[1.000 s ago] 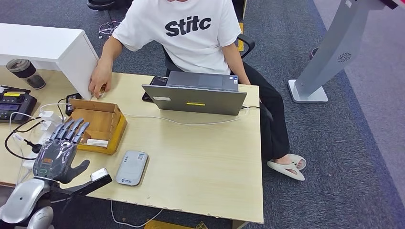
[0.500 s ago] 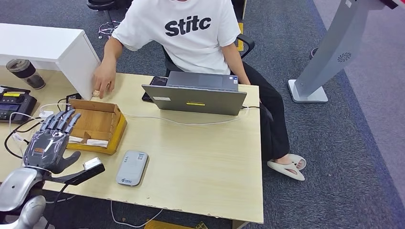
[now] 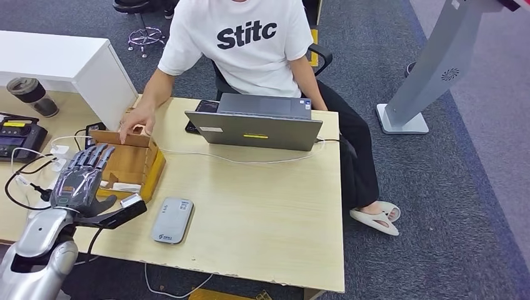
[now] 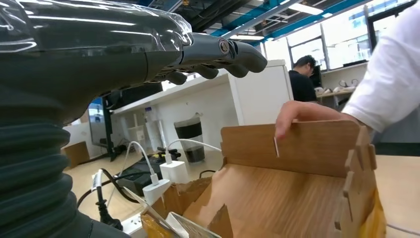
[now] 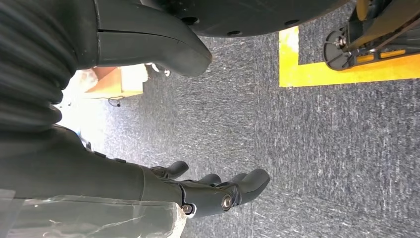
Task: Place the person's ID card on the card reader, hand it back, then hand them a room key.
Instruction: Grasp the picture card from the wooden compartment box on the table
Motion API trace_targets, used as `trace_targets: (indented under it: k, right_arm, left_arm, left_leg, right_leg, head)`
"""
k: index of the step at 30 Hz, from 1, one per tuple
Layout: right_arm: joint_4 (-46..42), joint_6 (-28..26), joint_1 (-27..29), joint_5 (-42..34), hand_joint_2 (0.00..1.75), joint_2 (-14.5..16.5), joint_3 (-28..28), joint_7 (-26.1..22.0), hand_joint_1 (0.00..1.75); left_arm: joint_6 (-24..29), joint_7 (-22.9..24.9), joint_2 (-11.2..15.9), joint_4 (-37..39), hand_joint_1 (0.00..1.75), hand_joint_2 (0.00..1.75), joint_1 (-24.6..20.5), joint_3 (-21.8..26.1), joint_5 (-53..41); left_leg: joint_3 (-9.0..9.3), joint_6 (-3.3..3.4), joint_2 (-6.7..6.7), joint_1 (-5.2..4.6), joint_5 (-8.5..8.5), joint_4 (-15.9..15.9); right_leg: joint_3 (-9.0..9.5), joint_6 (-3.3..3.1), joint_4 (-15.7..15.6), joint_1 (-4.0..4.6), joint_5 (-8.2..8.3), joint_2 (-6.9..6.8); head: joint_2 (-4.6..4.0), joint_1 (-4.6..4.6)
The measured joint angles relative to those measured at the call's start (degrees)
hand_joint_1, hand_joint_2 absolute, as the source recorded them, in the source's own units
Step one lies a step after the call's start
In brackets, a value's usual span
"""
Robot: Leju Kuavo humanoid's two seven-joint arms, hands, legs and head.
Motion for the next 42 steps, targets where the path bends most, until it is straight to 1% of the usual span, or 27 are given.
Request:
trace_targets:
  k: [5,16,22,24,25,26,28,29,30,32,34,42]
  right_arm:
    - [0.0,0.01,-0.02,0.01,1.75,-0.02,0.0,0.12,0.0]
    - [0.0,0.02,-0.02,0.03,1.75,-0.02,0.0,0.14,0.0]
    - [0.0,0.01,-0.04,0.04,1.75,-0.02,0.0,-0.03,0.0]
    - [0.0,0.0,-0.04,0.03,1.75,-0.02,0.0,-0.03,0.0]
    - [0.0,0.0,-0.04,0.02,1.75,-0.02,0.0,-0.03,0.0]
    - [0.0,0.0,-0.04,0.01,1.75,-0.02,0.0,-0.03,0.0]
    - [0.0,0.0,-0.05,0.0,1.75,-0.02,0.0,-0.03,0.0]
    - [0.0,0.01,-0.06,0.0,1.75,-0.02,0.0,-0.03,0.0]
    - [0.0,0.01,-0.06,0.0,1.75,-0.02,0.0,-0.03,0.0]
    - [0.0,0.02,-0.06,0.0,1.75,-0.02,0.0,-0.03,0.0]
    - [0.0,0.02,-0.06,0.0,1.75,-0.02,0.0,-0.02,0.0]
    - [0.0,0.11,-0.07,0.0,1.75,-0.02,0.0,0.03,0.0]
  left_arm:
    - [-0.31,0.07,-0.19,2.67,0.0,1.75,-1.26,-0.68,0.0]
    - [-0.68,0.59,-0.2,4.57,0.0,1.75,-2.04,-1.36,0.0]
    - [-0.91,0.88,-0.19,6.8,0.0,1.75,-3.27,-1.52,-0.07]
    - [-0.97,0.89,-0.19,7.4,0.05,1.75,-3.66,-1.62,-0.14]
    - [-1.08,0.92,-0.19,7.62,0.18,1.75,-3.86,-1.68,-0.16]
    - [-1.26,0.97,-0.19,7.82,0.47,1.75,-4.06,-1.75,-0.19]
    - [-1.72,1.06,-0.19,8.2,1.19,1.75,-4.47,-1.89,-0.24]
    - [-1.91,1.08,-0.18,8.43,1.47,1.75,-4.71,-1.99,-0.28]
    - [-2.07,1.11,-0.17,8.67,1.61,1.75,-4.95,-2.1,-0.31]
    - [-2.38,1.17,-0.15,9.3,1.69,1.75,-5.42,-2.34,-0.34]
    - [-2.76,1.17,-0.03,10.0,1.72,1.75,-5.79,-2.68,-0.28]
    - [-4.29,0.32,0.43,11.87,1.75,1.75,-6.67,-3.7,0.82]
  left_leg:
    - [0.0,0.0,0.0,0.0,0.0,0.0]
    - [0.0,0.0,0.0,0.0,0.0,0.0]
    - [0.0,0.0,0.0,0.0,0.0,0.0]
    - [0.0,0.0,0.0,0.0,0.0,0.0]
    - [0.0,0.0,0.0,0.0,0.0,0.0]
    - [0.0,0.0,-0.01,0.0,0.0,0.0]
    - [0.0,0.0,-0.01,0.0,0.0,0.0]
    - [0.0,0.0,-0.01,0.0,0.0,0.0]
    - [0.0,0.0,-0.01,0.0,0.0,0.0]
    - [0.0,0.0,-0.01,0.0,0.0,0.0]
    - [0.0,0.0,0.0,0.0,0.0,0.0]
    - [0.0,0.0,0.0,0.0,0.0,0.0]
  right_leg:
    - [0.0,0.0,0.0,0.0,0.0,-0.01]
    - [0.0,0.0,0.0,0.0,0.0,-0.01]
    - [0.0,0.0,0.0,0.0,0.0,-0.01]
    - [0.0,0.0,0.0,0.0,0.0,-0.01]
    - [0.0,0.0,0.01,0.0,0.0,-0.01]
    - [0.0,0.0,0.01,0.0,0.0,-0.01]
    - [0.0,0.0,0.01,0.0,0.0,-0.01]
    - [0.0,0.0,0.01,0.0,0.0,-0.01]
    - [0.0,0.0,0.01,0.0,0.0,-0.01]
    - [0.0,0.0,0.01,0.0,0.0,-0.01]
    - [0.0,0.0,0.0,0.0,0.0,-0.01]
    - [0.0,0.0,0.01,0.0,0.0,-0.01]
  head:
    - [0.0,0.0]
    - [0.0,0.01]
    - [0.0,0.0]
    - [0.0,-0.01]
    - [0.0,-0.01]
    - [0.0,0.0]
    - [0.0,0.0]
    - [0.0,0.01]
    - [0.0,0.01]
    - [0.0,0.01]
    - [0.0,0.01]
    - [0.0,0.0]
